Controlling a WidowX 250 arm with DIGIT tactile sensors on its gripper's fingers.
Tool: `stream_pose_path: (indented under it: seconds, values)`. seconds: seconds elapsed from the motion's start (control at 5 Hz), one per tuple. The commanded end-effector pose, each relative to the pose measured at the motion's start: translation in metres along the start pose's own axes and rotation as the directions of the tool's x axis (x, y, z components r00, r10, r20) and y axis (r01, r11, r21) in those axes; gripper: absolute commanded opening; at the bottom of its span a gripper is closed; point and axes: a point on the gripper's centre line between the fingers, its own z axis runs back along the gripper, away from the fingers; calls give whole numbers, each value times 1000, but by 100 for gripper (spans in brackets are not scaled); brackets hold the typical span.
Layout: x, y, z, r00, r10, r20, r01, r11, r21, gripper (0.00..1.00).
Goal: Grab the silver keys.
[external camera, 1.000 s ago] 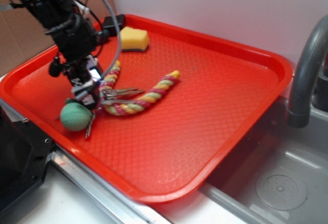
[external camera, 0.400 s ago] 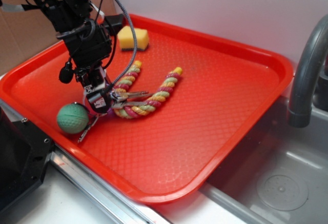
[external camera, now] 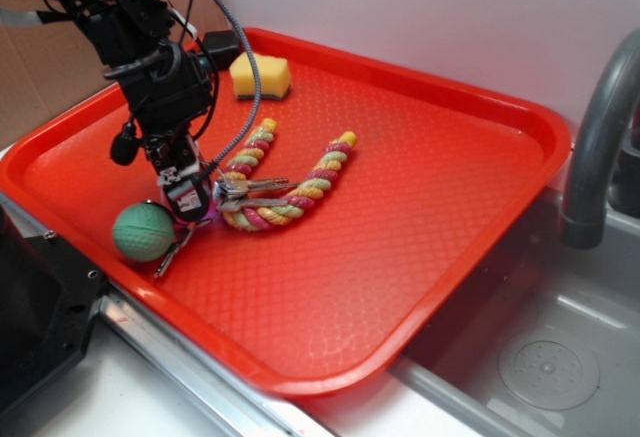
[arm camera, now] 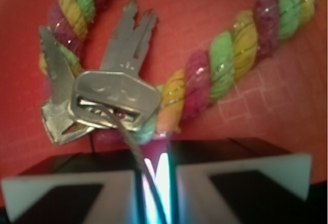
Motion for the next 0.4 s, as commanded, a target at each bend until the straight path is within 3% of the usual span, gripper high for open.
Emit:
stream_pose_path:
  seconds: [0.0, 0.2]
  values:
    - [-43, 28, 115, 892, 450, 44, -452, 887, 95, 0]
    - [-59, 50, 178, 755, 644, 124, -655, 741, 149, 0]
